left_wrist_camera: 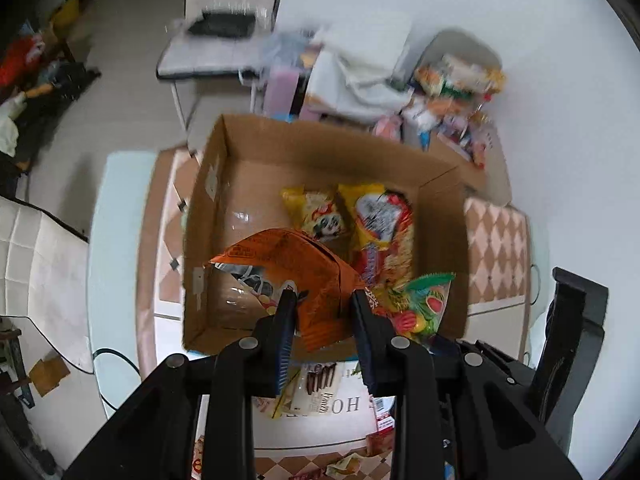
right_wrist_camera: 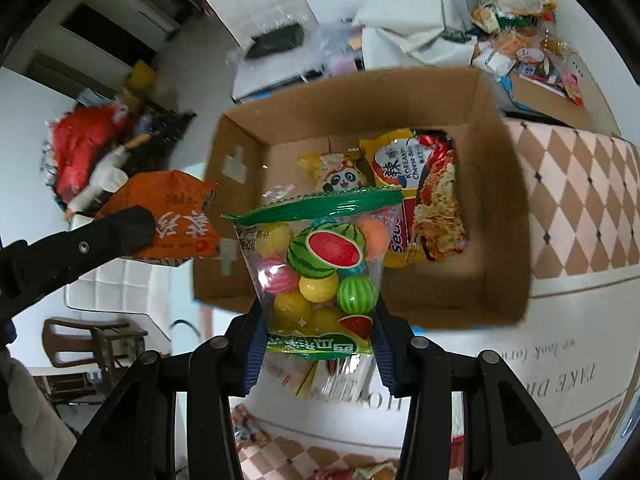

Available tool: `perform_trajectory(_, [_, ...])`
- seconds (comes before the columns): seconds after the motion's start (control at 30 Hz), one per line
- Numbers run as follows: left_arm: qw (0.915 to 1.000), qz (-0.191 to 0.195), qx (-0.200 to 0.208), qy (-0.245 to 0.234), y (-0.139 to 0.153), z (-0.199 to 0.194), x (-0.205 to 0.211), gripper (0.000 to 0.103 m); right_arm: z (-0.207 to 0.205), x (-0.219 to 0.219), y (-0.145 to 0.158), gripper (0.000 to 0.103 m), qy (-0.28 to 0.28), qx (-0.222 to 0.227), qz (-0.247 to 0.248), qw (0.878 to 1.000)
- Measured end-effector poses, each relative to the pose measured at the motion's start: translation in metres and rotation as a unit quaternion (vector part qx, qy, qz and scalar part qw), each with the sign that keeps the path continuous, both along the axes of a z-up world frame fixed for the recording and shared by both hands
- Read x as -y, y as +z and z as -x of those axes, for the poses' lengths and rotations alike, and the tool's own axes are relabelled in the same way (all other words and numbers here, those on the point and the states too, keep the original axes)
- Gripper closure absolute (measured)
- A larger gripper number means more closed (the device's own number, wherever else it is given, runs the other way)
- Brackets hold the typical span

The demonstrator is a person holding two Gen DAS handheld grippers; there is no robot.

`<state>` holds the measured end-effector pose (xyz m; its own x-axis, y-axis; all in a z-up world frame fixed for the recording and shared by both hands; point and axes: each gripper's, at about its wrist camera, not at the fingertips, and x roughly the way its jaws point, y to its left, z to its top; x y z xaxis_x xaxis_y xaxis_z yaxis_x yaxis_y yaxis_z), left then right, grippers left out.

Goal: Organize snacks
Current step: 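Carry both bags into the box and release them beside the noodle bag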

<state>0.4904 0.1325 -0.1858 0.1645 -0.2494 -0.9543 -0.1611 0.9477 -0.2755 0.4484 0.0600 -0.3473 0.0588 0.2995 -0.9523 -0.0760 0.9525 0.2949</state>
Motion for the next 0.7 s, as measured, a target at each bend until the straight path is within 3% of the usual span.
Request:
perform_trajectory(0.2, [0.9980,0.000,-0.063,-0.007,-0.057,-0.017,-0.011,0.078,-0.016,-0.012,-0.056,0.054,0.008,-0.032,0.025,0.999])
perform_trajectory(0.37, [0.9909,-0.002,-0.133,-0.020,-0.095,-0.023,-0.013,0.075,-0.029,-0.020,-0.096,0.053,0.026,-0.080,0.022,0.996])
perform_trajectory(0.43, [0.9909,-0.025,-0.129,-0.026,-0.099,-0.023,-0.012,0.069,-0.034,-0.023,-0.107,0.032,0.034,-0.084,0.045,0.995])
perform_trajectory(0.47, [0.9910,-0.033,-0.127,-0.028,-0.098,-0.023,-0.011,0.067,-0.035,-0.024,-0.110,0.012,0.035,-0.082,0.049,0.995])
perform_trajectory(0.53, [0.9913,-0.034,-0.123,-0.032,-0.099,-0.022,-0.010,0.049,-0.037,-0.025,-0.112,0.009,0.037,-0.083,0.055,0.994])
perform_trajectory(0.6, [0.9918,-0.031,-0.120,-0.033,-0.098,-0.021,-0.009,0.039,-0.038,-0.025,-0.111,0.009,0.040,-0.079,0.066,0.994])
perform_trajectory(0.7, [0.9927,-0.037,-0.109,-0.036,-0.094,-0.018,-0.005,0.038,-0.041,-0.022,-0.109,0.009,0.031,-0.076,0.073,0.994])
